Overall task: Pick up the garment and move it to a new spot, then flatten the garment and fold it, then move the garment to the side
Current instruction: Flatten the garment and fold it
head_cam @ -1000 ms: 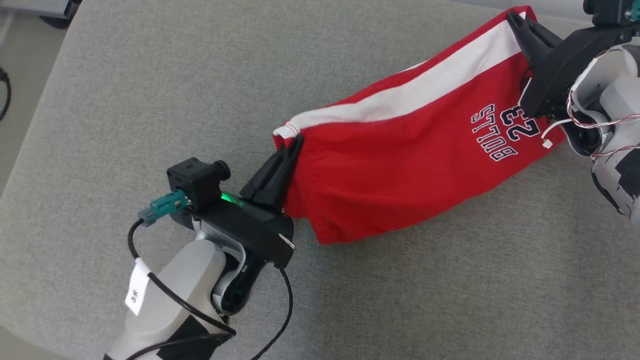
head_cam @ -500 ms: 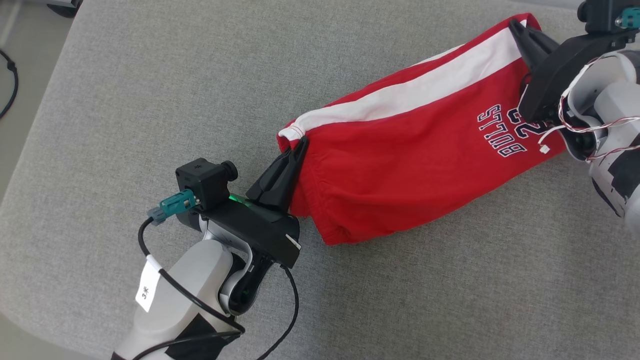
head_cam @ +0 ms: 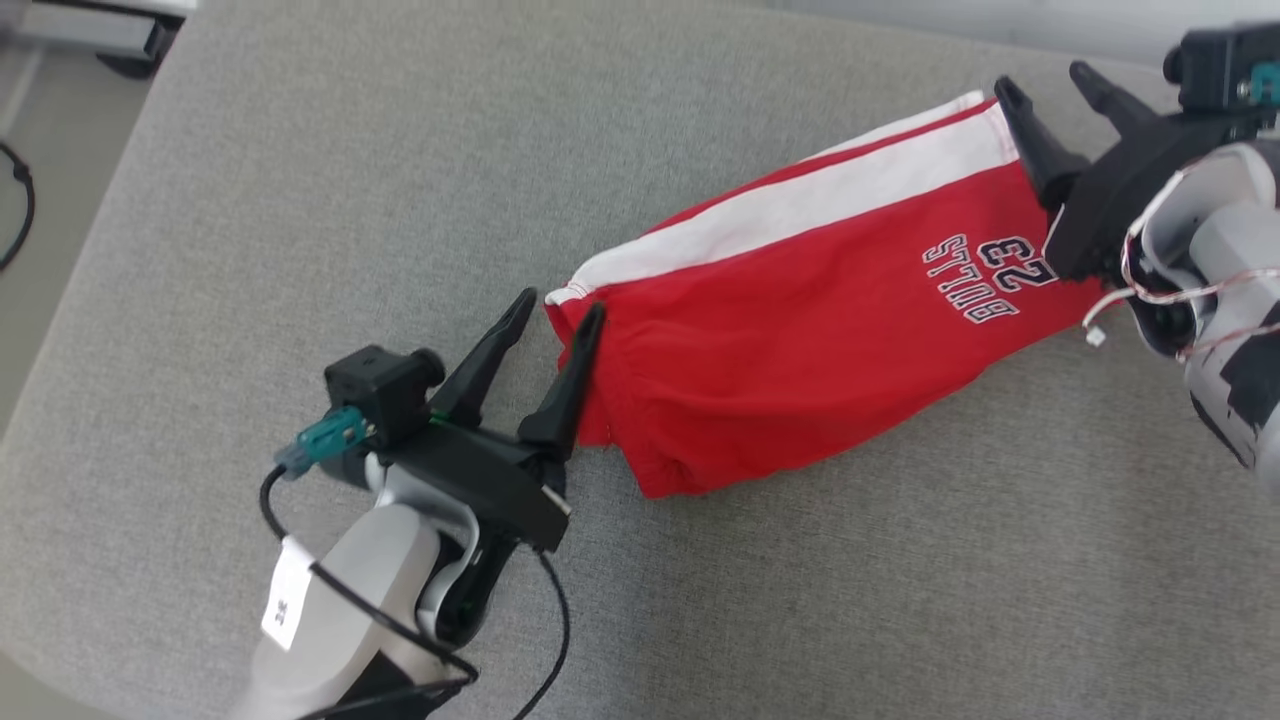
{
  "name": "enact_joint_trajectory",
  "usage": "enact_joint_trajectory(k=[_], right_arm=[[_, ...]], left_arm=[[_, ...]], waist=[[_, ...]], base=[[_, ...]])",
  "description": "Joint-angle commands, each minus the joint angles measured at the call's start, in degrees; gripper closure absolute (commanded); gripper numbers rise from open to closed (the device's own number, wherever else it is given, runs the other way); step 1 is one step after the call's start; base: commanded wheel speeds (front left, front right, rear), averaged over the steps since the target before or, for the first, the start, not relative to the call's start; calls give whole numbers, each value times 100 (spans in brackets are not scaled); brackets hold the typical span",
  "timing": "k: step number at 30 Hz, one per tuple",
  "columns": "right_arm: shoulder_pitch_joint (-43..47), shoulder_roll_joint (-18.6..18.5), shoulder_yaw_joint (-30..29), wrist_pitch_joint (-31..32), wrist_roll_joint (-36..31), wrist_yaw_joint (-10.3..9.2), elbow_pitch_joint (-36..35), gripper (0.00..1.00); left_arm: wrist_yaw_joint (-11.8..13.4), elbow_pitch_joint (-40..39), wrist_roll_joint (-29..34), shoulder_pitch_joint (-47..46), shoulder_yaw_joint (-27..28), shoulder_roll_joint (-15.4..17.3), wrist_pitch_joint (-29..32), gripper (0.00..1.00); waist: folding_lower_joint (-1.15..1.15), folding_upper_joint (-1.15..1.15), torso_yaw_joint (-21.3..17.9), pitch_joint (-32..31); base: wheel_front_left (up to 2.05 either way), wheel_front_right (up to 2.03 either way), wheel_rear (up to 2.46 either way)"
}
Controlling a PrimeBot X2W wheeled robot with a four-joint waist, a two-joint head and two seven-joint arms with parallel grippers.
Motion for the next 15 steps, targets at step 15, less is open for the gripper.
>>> enact_joint_trajectory(k=[15], right_arm=[[996,-387,303,-349,300,-3,-310,0]], left_arm=[[161,-1059,1475,1319,1286,-17,-32,0]], waist=[[0,0,-184,-779]], base=[[0,0,0]])
